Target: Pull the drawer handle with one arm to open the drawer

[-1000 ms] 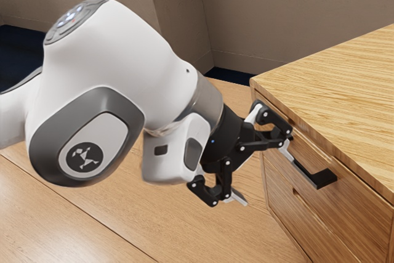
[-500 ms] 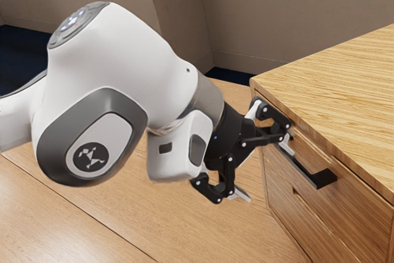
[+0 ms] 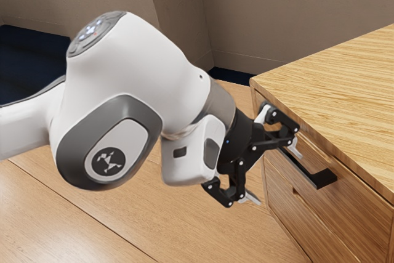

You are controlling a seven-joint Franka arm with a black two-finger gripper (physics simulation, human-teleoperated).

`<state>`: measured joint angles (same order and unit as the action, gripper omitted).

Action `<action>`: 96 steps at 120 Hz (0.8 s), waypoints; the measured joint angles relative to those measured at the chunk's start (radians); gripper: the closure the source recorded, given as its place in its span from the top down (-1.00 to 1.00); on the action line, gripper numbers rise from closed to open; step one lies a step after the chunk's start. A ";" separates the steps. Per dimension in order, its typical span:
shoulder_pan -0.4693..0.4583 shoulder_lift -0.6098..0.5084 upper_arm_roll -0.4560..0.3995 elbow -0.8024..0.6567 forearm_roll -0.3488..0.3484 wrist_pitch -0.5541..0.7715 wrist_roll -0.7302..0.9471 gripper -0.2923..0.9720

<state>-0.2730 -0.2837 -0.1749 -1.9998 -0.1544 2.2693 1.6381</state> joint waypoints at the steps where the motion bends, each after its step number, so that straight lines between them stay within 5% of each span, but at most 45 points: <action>1: 0.000 0.000 0.000 0.000 0.000 0.000 0.000 0.50; 26: 0.000 -0.027 0.001 -0.022 0.002 -0.006 -0.007 0.49; 54: -0.001 -0.067 0.001 -0.042 0.002 -0.018 -0.011 0.21; 96: 0.000 -0.177 0.010 -0.131 0.003 -0.045 -0.015 0.05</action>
<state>-0.2734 -0.4607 -0.1653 -2.1306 -0.1515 2.2240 1.6227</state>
